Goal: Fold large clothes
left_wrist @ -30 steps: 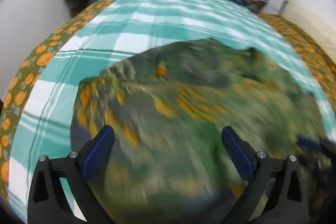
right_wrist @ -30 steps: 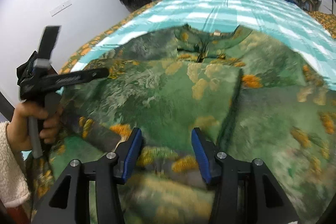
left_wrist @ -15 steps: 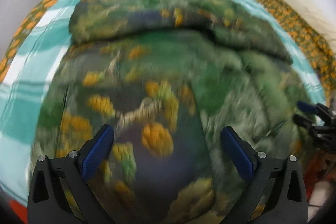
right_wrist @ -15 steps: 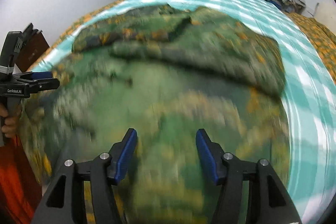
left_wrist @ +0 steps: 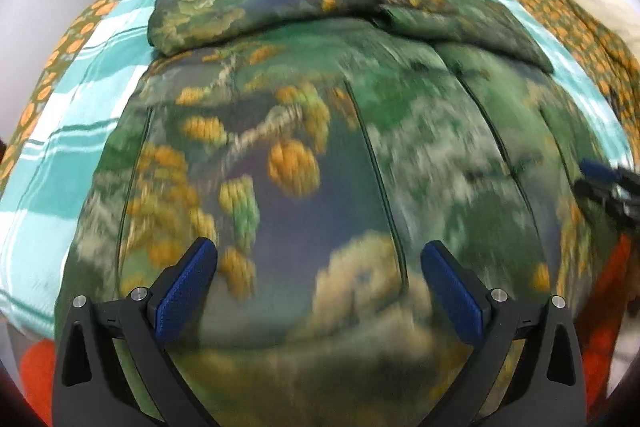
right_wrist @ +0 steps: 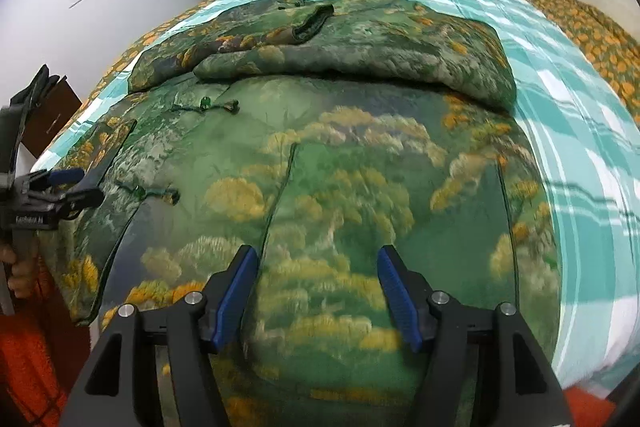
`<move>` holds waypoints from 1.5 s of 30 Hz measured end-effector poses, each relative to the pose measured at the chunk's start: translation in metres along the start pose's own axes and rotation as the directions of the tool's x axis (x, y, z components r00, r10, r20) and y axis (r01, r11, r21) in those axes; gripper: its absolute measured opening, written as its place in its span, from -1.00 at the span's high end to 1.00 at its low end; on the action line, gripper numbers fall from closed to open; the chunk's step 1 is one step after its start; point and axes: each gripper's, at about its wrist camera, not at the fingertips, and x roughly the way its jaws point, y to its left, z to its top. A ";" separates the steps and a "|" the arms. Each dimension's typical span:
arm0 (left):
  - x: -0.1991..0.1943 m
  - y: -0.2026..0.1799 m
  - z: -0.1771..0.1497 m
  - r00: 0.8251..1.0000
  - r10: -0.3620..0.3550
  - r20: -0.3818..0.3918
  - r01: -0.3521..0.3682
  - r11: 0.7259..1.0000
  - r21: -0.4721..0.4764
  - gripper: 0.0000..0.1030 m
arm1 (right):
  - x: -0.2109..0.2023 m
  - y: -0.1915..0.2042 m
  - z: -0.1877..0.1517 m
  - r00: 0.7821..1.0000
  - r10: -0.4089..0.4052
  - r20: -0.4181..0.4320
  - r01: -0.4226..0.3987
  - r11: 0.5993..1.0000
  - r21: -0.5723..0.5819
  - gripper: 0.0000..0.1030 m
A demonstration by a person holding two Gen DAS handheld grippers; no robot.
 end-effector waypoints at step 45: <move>-0.081 0.110 -0.019 0.974 -0.208 -0.086 0.185 0.957 -0.223 0.80 | -0.079 -0.122 -0.013 0.958 0.273 -0.089 -0.238 0.930 0.281 0.76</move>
